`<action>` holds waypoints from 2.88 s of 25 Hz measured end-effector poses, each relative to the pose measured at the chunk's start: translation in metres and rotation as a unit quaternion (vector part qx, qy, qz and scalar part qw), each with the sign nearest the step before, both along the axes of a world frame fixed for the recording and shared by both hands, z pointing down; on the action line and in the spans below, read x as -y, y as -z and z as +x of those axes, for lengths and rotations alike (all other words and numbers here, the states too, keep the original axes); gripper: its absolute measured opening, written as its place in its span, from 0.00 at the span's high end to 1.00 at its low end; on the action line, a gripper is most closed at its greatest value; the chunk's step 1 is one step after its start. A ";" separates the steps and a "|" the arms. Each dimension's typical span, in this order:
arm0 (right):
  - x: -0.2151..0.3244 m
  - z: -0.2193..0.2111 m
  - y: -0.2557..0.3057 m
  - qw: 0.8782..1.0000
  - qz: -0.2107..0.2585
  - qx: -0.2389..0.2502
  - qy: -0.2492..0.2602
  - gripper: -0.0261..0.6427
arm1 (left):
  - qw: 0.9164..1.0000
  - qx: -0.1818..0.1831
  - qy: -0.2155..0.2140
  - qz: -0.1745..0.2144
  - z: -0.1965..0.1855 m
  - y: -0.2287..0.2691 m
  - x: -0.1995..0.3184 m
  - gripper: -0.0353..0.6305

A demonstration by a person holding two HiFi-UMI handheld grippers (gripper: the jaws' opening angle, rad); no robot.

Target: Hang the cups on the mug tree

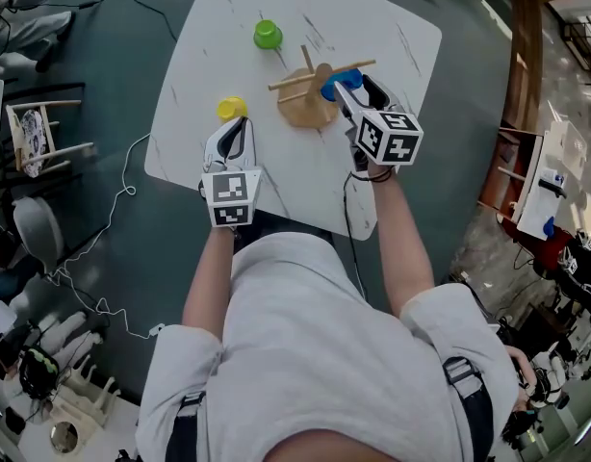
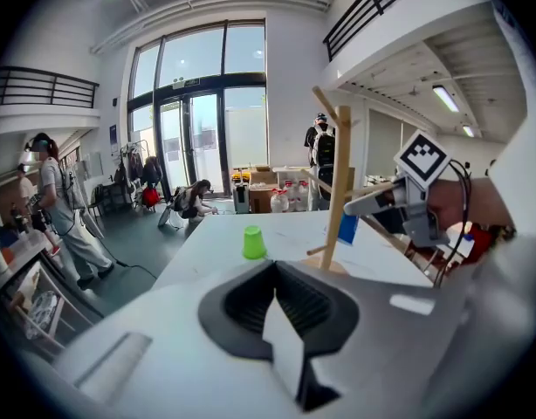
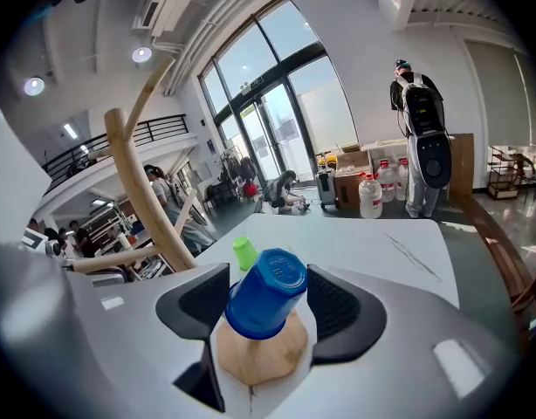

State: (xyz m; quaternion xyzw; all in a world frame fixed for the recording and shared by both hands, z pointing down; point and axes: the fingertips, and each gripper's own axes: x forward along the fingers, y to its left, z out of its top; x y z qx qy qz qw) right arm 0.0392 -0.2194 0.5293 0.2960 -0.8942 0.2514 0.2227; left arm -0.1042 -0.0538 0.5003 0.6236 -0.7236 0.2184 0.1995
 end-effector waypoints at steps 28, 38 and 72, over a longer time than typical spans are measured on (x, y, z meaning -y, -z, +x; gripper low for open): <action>-0.155 -0.030 0.001 0.994 0.074 -0.060 -0.055 0.96 | 0.998 -0.039 -0.050 0.007 -0.058 -0.022 -0.056 0.94; -0.184 -0.081 0.001 0.996 0.073 -0.048 -0.030 0.96 | 0.994 -0.020 -0.105 -0.013 -0.073 -0.042 -0.058 0.94; -0.187 -0.063 -0.003 0.989 0.048 -0.065 -0.127 0.96 | 0.954 -0.004 -0.280 -0.109 -0.064 -0.118 -0.008 0.62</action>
